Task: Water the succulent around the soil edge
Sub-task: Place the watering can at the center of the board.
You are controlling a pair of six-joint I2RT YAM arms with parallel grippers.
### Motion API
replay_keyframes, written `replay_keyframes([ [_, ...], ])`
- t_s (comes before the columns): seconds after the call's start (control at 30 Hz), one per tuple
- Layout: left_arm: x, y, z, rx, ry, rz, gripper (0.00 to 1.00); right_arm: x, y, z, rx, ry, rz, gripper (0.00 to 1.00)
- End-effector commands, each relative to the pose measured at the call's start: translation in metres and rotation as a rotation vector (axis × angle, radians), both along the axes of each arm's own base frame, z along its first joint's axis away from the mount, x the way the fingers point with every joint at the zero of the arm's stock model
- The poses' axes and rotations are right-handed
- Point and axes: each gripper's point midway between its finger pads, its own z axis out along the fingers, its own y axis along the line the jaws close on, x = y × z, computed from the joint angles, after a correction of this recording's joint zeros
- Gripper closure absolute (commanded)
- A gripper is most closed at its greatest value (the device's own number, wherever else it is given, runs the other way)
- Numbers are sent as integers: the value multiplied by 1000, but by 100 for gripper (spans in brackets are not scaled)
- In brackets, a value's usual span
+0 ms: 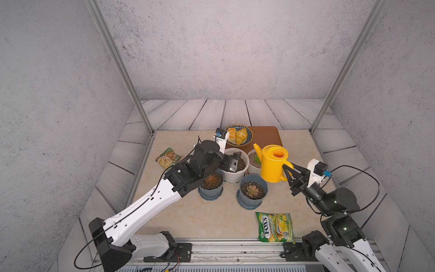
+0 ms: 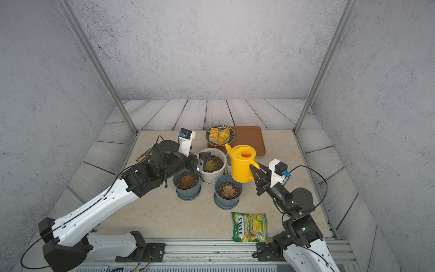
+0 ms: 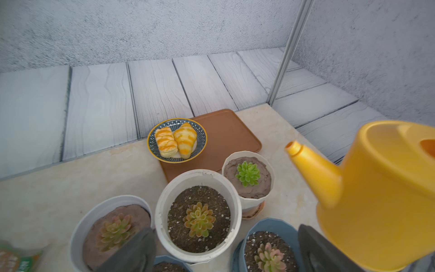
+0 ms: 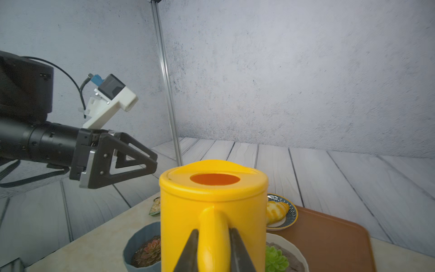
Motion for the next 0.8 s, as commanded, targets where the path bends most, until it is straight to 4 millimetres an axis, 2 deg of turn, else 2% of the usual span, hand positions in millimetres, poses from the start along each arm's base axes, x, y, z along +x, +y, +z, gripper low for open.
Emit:
replay_keyframes([
  [0.0, 1, -18, -9, -129, 87, -10, 7, -13, 17, 18, 50, -43, 136, 100],
  [0.1, 8, -35, -14, -171, 133, -26, 17, -15, 21, 17, 65, -47, 172, 100],
  [0.23, 16, -55, -22, -213, 200, -33, 19, -16, 23, 14, 52, -54, 180, 100],
  [0.33, 18, -68, -27, -269, 241, -55, 25, -14, 24, 12, 48, -63, 179, 100],
  [0.6, 21, -83, -24, -381, 276, -78, 45, -4, 33, -3, 14, -40, 191, 100],
  [0.77, 20, -87, -17, -391, 256, -103, 67, 8, 41, -24, -112, 74, 159, 100],
])
